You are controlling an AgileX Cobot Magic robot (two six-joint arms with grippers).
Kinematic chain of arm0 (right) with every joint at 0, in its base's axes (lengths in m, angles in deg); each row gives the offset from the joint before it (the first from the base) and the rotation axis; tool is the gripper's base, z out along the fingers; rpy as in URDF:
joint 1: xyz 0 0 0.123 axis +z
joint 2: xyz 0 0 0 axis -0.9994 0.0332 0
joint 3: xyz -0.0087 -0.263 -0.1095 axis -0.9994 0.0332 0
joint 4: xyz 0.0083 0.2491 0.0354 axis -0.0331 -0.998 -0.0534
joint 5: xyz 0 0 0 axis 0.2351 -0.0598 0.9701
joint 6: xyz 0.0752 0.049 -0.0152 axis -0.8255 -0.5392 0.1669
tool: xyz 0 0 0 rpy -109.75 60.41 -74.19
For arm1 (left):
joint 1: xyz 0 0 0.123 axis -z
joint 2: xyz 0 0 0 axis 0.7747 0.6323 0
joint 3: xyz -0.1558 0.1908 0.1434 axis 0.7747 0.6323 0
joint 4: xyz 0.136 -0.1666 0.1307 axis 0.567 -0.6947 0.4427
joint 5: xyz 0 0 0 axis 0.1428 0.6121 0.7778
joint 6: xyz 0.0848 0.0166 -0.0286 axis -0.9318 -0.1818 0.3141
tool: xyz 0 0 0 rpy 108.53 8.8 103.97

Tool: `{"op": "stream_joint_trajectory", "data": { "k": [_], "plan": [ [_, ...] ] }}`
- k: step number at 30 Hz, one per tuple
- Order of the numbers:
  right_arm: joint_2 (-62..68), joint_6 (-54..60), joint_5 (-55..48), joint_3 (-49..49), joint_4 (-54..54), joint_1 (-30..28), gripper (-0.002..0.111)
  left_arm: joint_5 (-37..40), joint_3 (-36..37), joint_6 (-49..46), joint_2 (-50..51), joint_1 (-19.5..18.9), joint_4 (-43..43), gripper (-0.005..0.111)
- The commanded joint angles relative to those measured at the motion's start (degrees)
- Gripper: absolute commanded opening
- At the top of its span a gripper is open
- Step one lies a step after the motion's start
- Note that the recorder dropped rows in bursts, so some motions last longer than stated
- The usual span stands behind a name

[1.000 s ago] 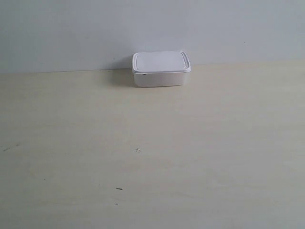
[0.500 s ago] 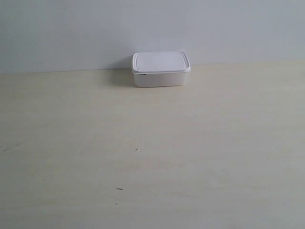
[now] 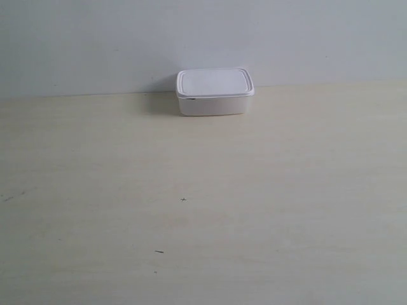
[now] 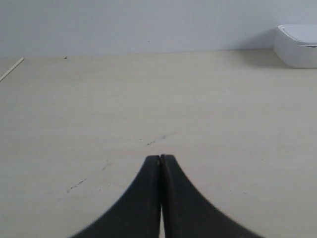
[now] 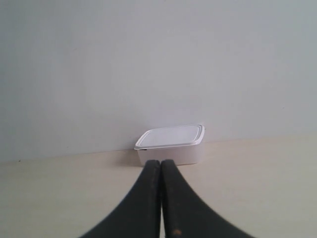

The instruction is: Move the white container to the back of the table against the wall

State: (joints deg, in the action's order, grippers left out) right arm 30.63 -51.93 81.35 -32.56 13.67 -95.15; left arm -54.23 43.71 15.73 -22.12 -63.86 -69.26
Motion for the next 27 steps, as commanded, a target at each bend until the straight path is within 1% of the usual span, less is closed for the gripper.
{"op": "stream_joint_trajectory", "data": {
  "k": [1, 6, 8, 9, 10, 13, 14, 16, 18, 20, 22, 24, 27],
  "plan": [
    [-0.26, 0.01, -0.97, 0.26, 0.1, -0.29, 0.0, -0.21, -0.01, -0.18, -0.31, -0.06, 0.13, 0.0],
    [-0.26, -3.81, -2.57, 0.26, -0.98, -0.29, 0.0, -0.21, -0.01, -0.18, -0.31, -0.06, 0.13, 0.0],
    [-0.26, -2.5, -3.99, 0.26, -7.66, -0.29, 0.0, -0.21, -0.01, -0.18, -0.31, -0.06, 0.13, 0.0],
    [-0.26, 0.48, -4.11, 0.26, -13.33, -0.29, 0.0, -0.21, -0.01, -0.18, -0.31, -0.06, 0.13, 0.0],
    [-0.26, 6.08, -3.96, 0.26, -19.81, -0.29, 0.0, -0.21, -0.01, -0.18, -0.31, -0.06, 0.13, 0.0],
    [-0.26, 28.96, 0.41, 0.26, -38.43, -0.29, 0.0, -0.21, -0.01, -0.18, -0.31, -0.06, 0.13, 0.0],
    [-0.26, 36.01, 1.28, 0.26, -42.64, -0.29, 0.0, -0.21, -0.01, -0.18, -0.31, -0.06, 0.13, 0.0],
    [-0.26, 45.72, 1.13, 0.26, -48.23, -0.29, 0.0, -0.21, -0.01, -0.18, -0.31, -0.06, 0.13, 0.0],
    [-0.26, 52.02, -0.79, 0.26, -52.07, -0.29, 0.0, -0.21, -0.01, -0.18, -0.31, -0.06, 0.13, 0.0],
    [-0.26, 61.06, -4.37, 0.26, -60.77, -0.29, 0.0, -0.21, -0.01, -0.18, -0.31, -0.06, 0.13, 0.0],
    [-0.26, 68.66, -6.41, 0.26, -66.35, -0.29, 0.0, -0.21, -0.01, -0.18, -0.31, -0.06, 0.13, 0.0],
    [-0.26, 72.15, -6.86, 0.26, -66.76, -0.29, 0.0, -0.21, -0.01, -0.18, -0.31, -0.06, 0.13, 0.0],
    [-0.26, 72.44, -10.81, 0.26, -66.76, -0.29, 0.0, -0.21, -0.01, -0.18, -0.31, -0.06, 0.13, 0.0]
  ]
}}
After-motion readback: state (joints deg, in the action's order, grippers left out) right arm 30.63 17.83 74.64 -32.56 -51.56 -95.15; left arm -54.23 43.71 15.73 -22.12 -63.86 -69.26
